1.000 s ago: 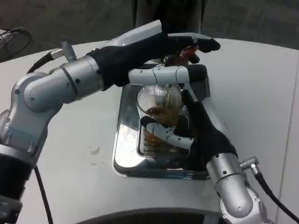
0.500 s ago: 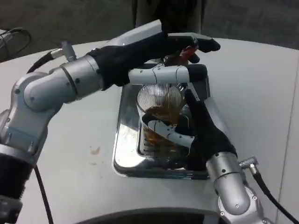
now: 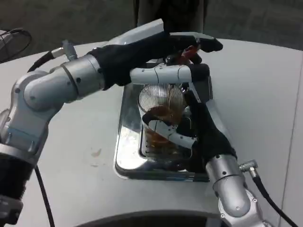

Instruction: Grasp the cup under the faucet to collect the drink, then remove the cup.

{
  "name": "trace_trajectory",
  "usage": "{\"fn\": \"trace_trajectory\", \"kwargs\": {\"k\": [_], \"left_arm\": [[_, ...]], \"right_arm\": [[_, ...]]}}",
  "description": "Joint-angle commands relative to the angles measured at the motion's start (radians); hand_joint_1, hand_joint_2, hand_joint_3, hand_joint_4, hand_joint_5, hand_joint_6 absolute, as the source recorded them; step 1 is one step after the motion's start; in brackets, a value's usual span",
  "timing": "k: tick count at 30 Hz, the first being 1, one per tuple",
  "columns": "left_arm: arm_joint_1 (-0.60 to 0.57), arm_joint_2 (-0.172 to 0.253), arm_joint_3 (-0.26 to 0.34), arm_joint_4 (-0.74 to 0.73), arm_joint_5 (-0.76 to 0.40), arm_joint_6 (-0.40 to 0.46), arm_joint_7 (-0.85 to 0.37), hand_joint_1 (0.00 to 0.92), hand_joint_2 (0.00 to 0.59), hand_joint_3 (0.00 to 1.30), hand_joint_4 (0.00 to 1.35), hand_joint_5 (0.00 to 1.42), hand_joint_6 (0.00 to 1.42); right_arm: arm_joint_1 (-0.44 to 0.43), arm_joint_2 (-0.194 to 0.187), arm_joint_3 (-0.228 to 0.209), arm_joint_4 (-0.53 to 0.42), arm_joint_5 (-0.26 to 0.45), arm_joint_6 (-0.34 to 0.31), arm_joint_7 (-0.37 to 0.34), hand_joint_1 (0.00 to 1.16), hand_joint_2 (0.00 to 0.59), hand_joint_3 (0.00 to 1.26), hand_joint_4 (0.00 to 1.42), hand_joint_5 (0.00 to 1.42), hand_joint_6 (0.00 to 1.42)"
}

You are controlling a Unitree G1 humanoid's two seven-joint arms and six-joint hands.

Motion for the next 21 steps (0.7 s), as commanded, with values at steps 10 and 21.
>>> {"fn": "trace_trajectory", "kwargs": {"k": [10,21], "left_arm": [[0.019,0.029,-0.005,0.039,0.033,0.024,-0.014,0.0,0.041,0.22,0.15,0.25,0.15],[0.034,0.049,0.003,0.016,0.027,0.024,-0.021,0.0,0.041,0.22,0.16,0.25,0.15]], "right_arm": [[-0.01,0.049,-0.021,0.068,0.021,-0.075,-0.075,0.66,0.223,0.0,0.11,0.17,0.0],[0.0,0.085,-0.015,0.082,0.011,-0.113,-0.133,0.68,0.228,0.08,0.19,0.24,0.01]]}}
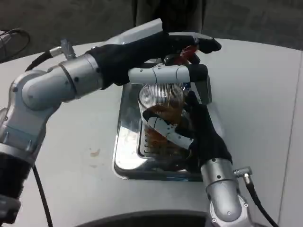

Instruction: Grasp the cup under the faucet to collect the drink, then remove the cup.

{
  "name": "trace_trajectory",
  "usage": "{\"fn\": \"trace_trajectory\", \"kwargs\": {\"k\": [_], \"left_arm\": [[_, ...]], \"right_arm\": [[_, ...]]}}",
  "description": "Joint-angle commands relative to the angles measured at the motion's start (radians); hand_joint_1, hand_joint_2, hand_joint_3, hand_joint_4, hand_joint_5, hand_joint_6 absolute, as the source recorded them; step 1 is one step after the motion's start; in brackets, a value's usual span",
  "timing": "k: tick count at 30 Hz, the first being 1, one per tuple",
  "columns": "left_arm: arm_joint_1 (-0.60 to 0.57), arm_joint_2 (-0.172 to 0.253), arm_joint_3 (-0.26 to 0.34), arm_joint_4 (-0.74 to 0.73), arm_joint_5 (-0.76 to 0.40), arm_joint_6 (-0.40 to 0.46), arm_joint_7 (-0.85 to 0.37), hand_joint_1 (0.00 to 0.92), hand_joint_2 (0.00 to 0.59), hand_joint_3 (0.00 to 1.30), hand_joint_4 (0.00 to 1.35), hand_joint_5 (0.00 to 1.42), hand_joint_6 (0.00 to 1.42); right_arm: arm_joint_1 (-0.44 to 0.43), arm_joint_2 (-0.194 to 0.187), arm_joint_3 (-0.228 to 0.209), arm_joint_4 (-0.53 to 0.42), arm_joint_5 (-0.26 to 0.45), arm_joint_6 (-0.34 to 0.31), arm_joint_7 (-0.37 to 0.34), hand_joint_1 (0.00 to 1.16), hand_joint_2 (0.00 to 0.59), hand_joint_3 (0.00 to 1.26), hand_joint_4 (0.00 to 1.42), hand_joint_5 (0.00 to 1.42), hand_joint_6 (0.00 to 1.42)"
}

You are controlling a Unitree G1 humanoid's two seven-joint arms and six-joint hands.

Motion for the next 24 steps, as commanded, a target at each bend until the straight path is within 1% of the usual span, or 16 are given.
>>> {"fn": "trace_trajectory", "kwargs": {"k": [1,5,9,15,24], "left_arm": [[0.04,0.038,0.005,0.01,0.024,0.031,-0.016,0.0,0.041,0.22,0.16,0.25,0.15],[0.051,0.046,0.013,-0.005,0.015,0.031,-0.014,0.0,0.041,0.22,0.16,0.24,0.15],[0.069,0.041,0.037,-0.019,-0.014,0.026,-0.003,0.0,0.041,0.22,0.16,0.25,0.15],[0.08,0.017,0.087,-0.042,-0.066,0.018,0.036,0.0,0.044,0.26,0.22,0.32,0.18],[0.103,-0.016,0.148,-0.082,-0.098,-0.003,0.075,0.0,0.042,0.32,0.31,0.4,0.22]], "right_arm": [[0.005,0.023,0.005,0.006,-0.004,-0.027,-0.043,0.68,0.227,0.11,0.21,0.25,0.02],[0.016,0.026,0.01,0.002,-0.006,-0.022,-0.052,0.7,0.238,0.18,0.25,0.29,0.05],[0.025,0.028,0.013,0.001,-0.001,-0.022,-0.051,0.71,0.239,0.22,0.28,0.31,0.07],[0.033,0.031,0.017,-0.009,-0.004,-0.016,-0.058,0.7,0.246,0.24,0.31,0.32,0.09],[0.046,0.026,0.01,-0.009,0.0,-0.019,-0.066,0.7,0.249,0.3,0.36,0.36,0.12]]}}
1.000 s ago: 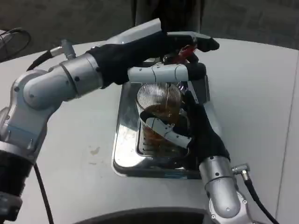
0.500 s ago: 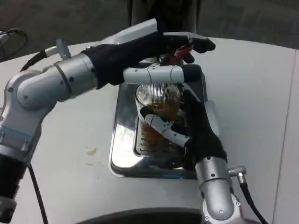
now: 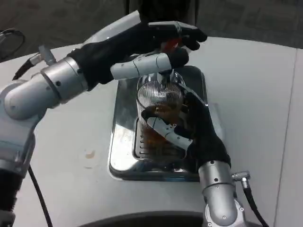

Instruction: Grasp the cup under the faucet to collect the drink, then remove the cup.

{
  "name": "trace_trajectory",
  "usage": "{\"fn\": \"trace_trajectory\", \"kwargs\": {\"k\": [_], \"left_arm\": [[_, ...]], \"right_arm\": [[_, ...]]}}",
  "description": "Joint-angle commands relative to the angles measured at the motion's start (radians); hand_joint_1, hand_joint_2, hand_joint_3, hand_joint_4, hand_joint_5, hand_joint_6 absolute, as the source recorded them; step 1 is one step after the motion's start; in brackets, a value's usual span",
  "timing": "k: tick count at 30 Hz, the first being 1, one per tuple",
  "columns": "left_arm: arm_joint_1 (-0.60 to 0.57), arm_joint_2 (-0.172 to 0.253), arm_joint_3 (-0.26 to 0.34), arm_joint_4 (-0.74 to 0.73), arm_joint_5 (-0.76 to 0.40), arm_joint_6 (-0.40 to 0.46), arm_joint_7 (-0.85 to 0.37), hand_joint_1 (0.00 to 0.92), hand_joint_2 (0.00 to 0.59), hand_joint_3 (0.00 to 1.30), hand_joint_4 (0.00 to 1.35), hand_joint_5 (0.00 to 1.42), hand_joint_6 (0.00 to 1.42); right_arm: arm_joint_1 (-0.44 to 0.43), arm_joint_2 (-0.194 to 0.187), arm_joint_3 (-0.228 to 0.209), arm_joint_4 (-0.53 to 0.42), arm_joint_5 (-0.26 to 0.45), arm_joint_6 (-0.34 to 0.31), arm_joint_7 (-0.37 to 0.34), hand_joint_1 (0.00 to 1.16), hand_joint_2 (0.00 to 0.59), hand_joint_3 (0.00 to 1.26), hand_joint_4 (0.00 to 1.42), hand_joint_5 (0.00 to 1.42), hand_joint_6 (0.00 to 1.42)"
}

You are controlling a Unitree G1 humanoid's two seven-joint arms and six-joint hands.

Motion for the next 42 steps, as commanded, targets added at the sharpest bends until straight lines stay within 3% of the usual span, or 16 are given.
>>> {"fn": "trace_trajectory", "kwargs": {"k": [1,14,42], "left_arm": [[0.02,-0.004,0.046,-0.025,-0.019,-0.008,0.051,0.0,0.042,0.32,0.32,0.42,0.23],[0.026,-0.02,0.103,-0.046,-0.047,-0.031,0.101,0.0,0.058,0.38,0.39,0.49,0.28],[0.03,-0.026,0.138,-0.103,-0.073,-0.019,0.158,0.0,0.074,0.43,0.44,0.54,0.33]], "right_arm": [[0.026,0.006,-0.008,0.005,0.007,-0.005,-0.012,0.7,0.25,0.3,0.36,0.36,0.12],[0.036,0.006,-0.005,-0.004,-0.014,-0.012,-0.055,0.71,0.253,0.35,0.42,0.41,0.16],[0.137,-0.011,-0.013,-0.139,-0.05,-0.012,-0.075,0.73,0.256,0.46,0.58,0.6,0.28]]}}
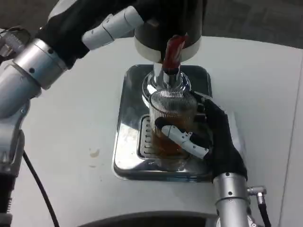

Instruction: Grasp the cup under the faucet to collect the drink, then remove the cup.

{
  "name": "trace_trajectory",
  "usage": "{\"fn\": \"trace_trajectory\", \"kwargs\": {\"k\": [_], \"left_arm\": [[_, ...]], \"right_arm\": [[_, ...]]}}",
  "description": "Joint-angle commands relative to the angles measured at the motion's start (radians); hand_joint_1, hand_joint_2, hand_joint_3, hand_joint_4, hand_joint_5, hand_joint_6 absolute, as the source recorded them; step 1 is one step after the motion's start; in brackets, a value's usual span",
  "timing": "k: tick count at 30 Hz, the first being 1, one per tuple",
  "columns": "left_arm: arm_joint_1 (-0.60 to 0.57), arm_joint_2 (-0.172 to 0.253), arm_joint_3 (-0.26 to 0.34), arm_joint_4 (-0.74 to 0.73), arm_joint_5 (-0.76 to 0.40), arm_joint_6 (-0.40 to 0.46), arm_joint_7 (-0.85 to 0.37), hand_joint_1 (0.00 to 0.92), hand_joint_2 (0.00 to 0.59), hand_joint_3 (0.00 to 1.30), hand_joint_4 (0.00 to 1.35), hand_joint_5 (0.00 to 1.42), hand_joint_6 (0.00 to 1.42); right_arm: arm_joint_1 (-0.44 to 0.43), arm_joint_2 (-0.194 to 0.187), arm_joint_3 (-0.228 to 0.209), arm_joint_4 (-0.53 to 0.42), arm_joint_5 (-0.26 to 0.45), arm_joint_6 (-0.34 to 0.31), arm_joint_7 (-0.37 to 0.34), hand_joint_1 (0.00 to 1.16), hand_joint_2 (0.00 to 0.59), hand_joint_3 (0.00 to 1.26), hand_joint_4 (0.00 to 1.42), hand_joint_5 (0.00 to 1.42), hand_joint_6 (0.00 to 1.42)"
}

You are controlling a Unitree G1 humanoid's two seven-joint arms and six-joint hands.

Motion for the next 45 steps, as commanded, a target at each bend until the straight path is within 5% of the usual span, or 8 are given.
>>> {"fn": "trace_trajectory", "kwargs": {"k": [1,34,45], "left_arm": [[0.008,-0.003,0.015,-0.024,-0.013,-0.004,0.023,0.0,0.074,0.43,0.44,0.54,0.33],[0.003,0.0,0.054,-0.036,-0.022,-0.006,0.053,0.0,0.077,0.44,0.46,0.54,0.34],[0.046,0.029,0.116,-0.095,-0.051,0.011,0.065,0.0,0.077,0.44,0.46,0.54,0.35]], "right_arm": [[0.029,0.006,-0.005,-0.045,-0.007,0.001,-0.013,0.73,0.256,0.46,0.59,0.6,0.28],[0.207,-0.001,-0.03,-0.295,0.003,0.029,0.04,0.73,0.256,0.59,0.74,0.74,0.38],[0.286,-0.012,-0.052,-0.4,0.019,0.037,0.081,0.73,0.25,0.61,0.75,0.76,0.38]]}}
